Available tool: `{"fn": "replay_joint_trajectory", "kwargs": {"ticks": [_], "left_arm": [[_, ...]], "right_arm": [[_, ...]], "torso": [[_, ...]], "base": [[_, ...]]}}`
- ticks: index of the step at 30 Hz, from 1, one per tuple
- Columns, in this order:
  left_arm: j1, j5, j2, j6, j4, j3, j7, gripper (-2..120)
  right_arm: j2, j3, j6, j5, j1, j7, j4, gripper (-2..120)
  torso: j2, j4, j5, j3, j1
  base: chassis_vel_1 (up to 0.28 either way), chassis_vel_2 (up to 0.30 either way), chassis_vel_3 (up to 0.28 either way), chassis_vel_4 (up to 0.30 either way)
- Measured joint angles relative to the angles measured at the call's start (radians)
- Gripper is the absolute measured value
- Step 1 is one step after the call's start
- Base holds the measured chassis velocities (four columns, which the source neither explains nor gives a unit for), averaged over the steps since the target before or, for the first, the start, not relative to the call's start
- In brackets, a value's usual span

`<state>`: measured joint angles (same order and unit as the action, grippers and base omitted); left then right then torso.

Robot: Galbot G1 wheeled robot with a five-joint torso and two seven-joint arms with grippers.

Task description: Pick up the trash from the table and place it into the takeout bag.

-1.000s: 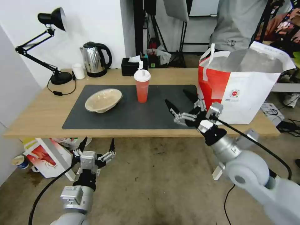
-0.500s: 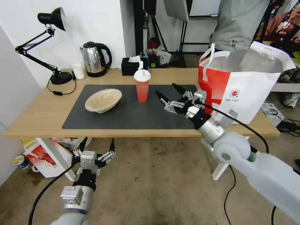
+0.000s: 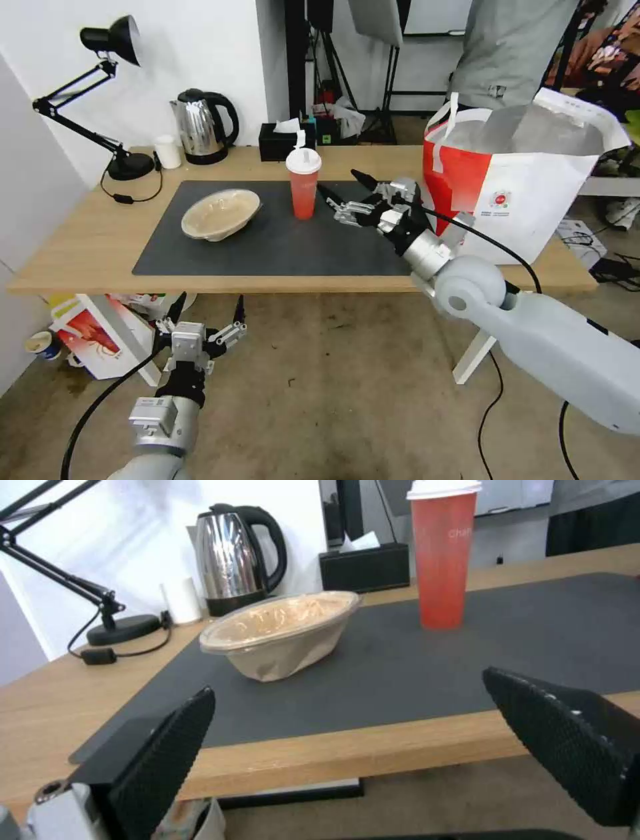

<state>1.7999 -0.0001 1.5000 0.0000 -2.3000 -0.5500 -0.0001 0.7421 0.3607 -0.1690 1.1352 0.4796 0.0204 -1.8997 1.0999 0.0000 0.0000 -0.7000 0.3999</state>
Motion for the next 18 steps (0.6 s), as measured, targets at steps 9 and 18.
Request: {"fn": "replay_joint_trajectory", "kwargs": {"ticks": [9, 18], "left_arm": [[0.0, 0.0, 0.0, 0.0, 0.0, 0.0, 0.0, 100], [0.0, 0.0, 0.0, 0.0, 0.0, 0.0, 0.0, 100]], "right_arm": [[0.022, 0.071, 0.002, 0.016, -0.054, -0.001, 0.03, 100], [0.028, 0.103, 0.005, 0.019, -0.075, -0.004, 0.045, 100]], "torso": [[0.0, 0.0, 0.0, 0.0, 0.0], [0.0, 0.0, 0.0, 0.0, 0.0]], "base": [[0.0, 0.0, 0.0, 0.0], [0.0, 0.0, 0.0, 0.0]]}}
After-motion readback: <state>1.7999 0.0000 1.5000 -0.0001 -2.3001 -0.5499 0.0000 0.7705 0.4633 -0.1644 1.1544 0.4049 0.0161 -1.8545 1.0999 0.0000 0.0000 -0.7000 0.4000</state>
